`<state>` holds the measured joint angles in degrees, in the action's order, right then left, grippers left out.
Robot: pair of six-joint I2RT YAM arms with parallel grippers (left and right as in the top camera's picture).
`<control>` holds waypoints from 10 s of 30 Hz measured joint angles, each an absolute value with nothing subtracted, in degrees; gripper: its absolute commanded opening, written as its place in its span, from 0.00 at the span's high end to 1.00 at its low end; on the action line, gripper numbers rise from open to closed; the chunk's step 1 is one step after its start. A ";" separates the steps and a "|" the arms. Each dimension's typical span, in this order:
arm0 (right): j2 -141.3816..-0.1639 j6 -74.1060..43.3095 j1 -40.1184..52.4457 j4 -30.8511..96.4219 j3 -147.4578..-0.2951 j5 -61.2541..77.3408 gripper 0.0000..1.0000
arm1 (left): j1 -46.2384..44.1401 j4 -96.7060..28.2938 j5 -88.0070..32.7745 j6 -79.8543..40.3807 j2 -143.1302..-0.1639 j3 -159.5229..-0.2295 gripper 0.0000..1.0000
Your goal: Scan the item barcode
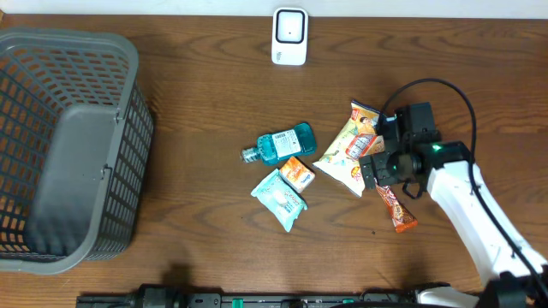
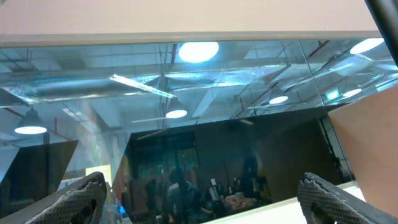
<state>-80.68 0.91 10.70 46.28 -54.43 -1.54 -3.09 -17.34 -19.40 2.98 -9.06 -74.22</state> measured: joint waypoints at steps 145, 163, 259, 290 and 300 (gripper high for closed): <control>-122.93 -25.26 20.12 28.95 -108.38 17.10 0.99 | -3.09 -16.43 -19.40 2.96 -8.99 -72.23 0.02; -147.63 -29.21 20.12 35.40 -135.26 14.46 0.98 | -3.09 -11.79 -19.40 2.96 -8.93 -67.00 0.02; -86.85 -12.38 -14.13 63.02 -104.62 4.40 0.01 | -3.09 -5.41 -19.46 -6.63 -8.91 -37.78 0.02; -87.44 -22.17 -0.40 62.33 -82.43 7.51 0.01 | -3.09 -5.52 -20.97 -7.53 -8.91 -10.63 0.02; -87.85 -39.59 6.59 40.82 -63.20 9.04 0.07 | -3.09 -9.26 -20.43 -7.53 -8.91 -9.34 0.02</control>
<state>-87.85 -39.59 6.59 40.82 -63.20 9.04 -3.09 -9.26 -20.43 -7.53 -8.91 -9.34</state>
